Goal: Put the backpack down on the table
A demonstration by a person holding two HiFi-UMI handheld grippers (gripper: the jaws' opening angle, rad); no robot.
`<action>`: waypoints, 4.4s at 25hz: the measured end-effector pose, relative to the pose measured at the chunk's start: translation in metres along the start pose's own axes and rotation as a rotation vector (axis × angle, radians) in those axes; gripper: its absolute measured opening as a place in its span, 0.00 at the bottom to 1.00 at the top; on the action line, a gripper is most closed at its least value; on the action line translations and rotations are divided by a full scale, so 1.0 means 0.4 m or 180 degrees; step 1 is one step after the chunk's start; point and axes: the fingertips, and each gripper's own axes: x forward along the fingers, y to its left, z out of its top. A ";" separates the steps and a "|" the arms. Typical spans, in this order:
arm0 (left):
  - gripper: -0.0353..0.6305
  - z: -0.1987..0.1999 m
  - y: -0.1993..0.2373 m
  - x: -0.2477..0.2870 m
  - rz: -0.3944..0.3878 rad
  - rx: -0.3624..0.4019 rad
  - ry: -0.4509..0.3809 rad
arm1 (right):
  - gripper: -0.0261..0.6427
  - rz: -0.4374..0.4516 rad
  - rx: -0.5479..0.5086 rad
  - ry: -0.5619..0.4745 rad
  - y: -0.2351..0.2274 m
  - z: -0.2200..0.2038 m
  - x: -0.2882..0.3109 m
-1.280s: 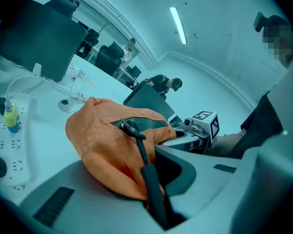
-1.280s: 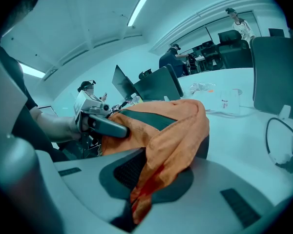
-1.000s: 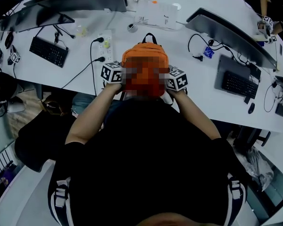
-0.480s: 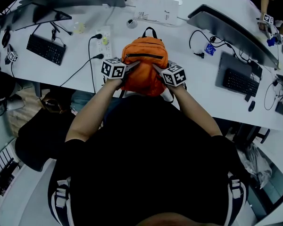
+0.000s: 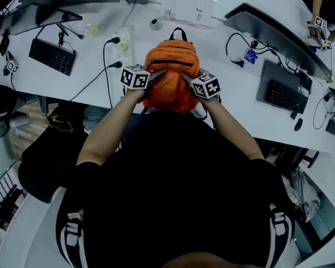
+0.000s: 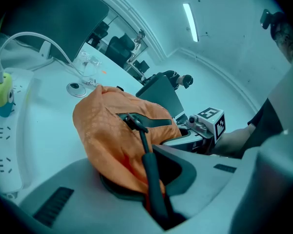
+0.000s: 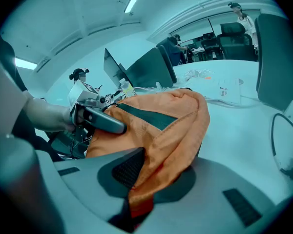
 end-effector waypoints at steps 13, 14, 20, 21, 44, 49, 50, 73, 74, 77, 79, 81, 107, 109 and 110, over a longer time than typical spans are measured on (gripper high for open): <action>0.11 -0.025 0.054 0.028 0.0048 -0.0084 0.0117 | 0.15 0.0031 0.0037 0.0138 -0.033 -0.024 0.041; 0.11 -0.025 0.056 0.031 0.0053 -0.0089 0.0127 | 0.15 0.0028 0.0041 0.0147 -0.036 -0.025 0.043; 0.11 -0.030 0.081 0.038 0.0117 -0.0106 0.0160 | 0.16 0.0016 0.0034 0.0169 -0.048 -0.029 0.063; 0.11 -0.031 0.084 0.040 0.0126 -0.0107 0.0165 | 0.16 0.0010 0.0034 0.0171 -0.049 -0.031 0.065; 0.39 -0.049 0.103 0.049 0.0268 -0.0191 0.0114 | 0.50 0.0079 0.0504 0.0040 -0.085 -0.033 0.078; 0.48 -0.054 0.116 0.042 0.0442 -0.0126 0.0145 | 0.57 -0.0038 0.0491 0.0022 -0.104 -0.037 0.068; 0.49 -0.057 0.121 0.037 0.0487 -0.0119 0.0156 | 0.59 -0.0059 0.0484 0.0009 -0.108 -0.036 0.064; 0.59 -0.080 0.127 -0.078 0.0922 -0.0060 -0.0074 | 0.63 -0.0122 0.0579 -0.0112 -0.112 -0.052 -0.025; 0.59 -0.081 0.124 -0.085 0.0940 -0.0049 -0.0084 | 0.63 -0.0118 0.0576 -0.0140 -0.108 -0.049 -0.032; 0.59 -0.090 0.121 -0.111 0.1031 -0.0031 -0.0129 | 0.63 -0.0148 0.0534 -0.0176 -0.097 -0.049 -0.053; 0.59 -0.093 0.124 -0.134 0.1106 -0.0059 -0.0209 | 0.63 -0.0188 0.0518 -0.0172 -0.094 -0.054 -0.065; 0.59 -0.088 0.119 -0.152 0.1104 -0.0140 -0.0335 | 0.63 -0.0240 0.0536 -0.0193 -0.094 -0.059 -0.080; 0.59 -0.068 -0.161 -0.195 0.0517 0.0137 -0.0611 | 0.40 -0.0300 0.0363 -0.0542 0.024 -0.044 -0.216; 0.58 -0.059 -0.208 -0.195 0.0426 0.0239 -0.0624 | 0.36 -0.0311 0.0339 -0.0543 0.034 -0.049 -0.224; 0.56 -0.055 -0.227 -0.196 0.0388 0.0268 -0.0645 | 0.35 -0.0324 0.0336 -0.0543 0.040 -0.052 -0.228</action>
